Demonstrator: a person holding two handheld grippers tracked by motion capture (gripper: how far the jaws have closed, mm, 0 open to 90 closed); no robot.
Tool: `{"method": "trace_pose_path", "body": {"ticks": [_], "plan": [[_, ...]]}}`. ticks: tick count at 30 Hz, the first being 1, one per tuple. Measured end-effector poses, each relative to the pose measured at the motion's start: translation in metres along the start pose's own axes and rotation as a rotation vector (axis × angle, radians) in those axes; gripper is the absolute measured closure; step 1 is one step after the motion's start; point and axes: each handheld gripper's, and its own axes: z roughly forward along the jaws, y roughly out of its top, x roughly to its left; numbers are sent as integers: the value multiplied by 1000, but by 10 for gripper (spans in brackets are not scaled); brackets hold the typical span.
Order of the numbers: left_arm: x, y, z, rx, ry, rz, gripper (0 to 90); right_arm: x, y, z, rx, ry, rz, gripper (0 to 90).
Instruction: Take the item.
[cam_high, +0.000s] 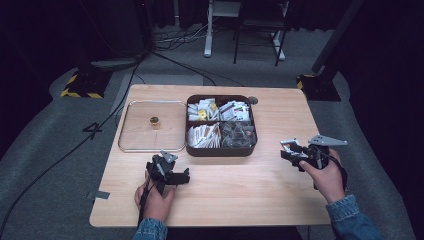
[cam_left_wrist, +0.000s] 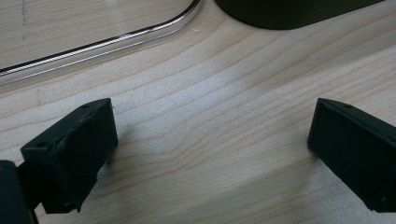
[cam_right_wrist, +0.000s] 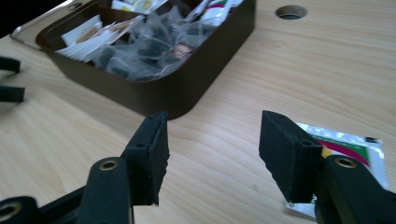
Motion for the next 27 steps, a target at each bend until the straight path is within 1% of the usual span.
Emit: {"method": "trace_pose_path", "body": {"ticks": [4, 8, 13, 16, 18, 22, 24, 27], "plan": [[0, 0, 0, 0, 0, -1, 19, 14, -4, 4, 9, 25, -31, 433], [0, 0, 0, 0, 0, 0, 19, 25, -10, 8, 16, 41, -57, 432], [0, 0, 0, 0, 0, -1, 19, 31, -18, 12, 38, 66, -96, 426], [0, 0, 0, 0, 0, 0, 19, 33, -26, 17, 53, 74, -97, 424], [0, 0, 0, 0, 0, -1, 19, 36, -33, 21, 74, 81, -106, 422], [0, 0, 0, 0, 0, -1, 19, 44, -42, 29, 116, 105, -150, 403], [0, 0, 0, 0, 0, 0, 19, 48, -45, 31, 125, 115, -170, 393], [0, 0, 0, 0, 0, 0, 19, 52, -49, 34, 134, 118, -200, 374]]}}
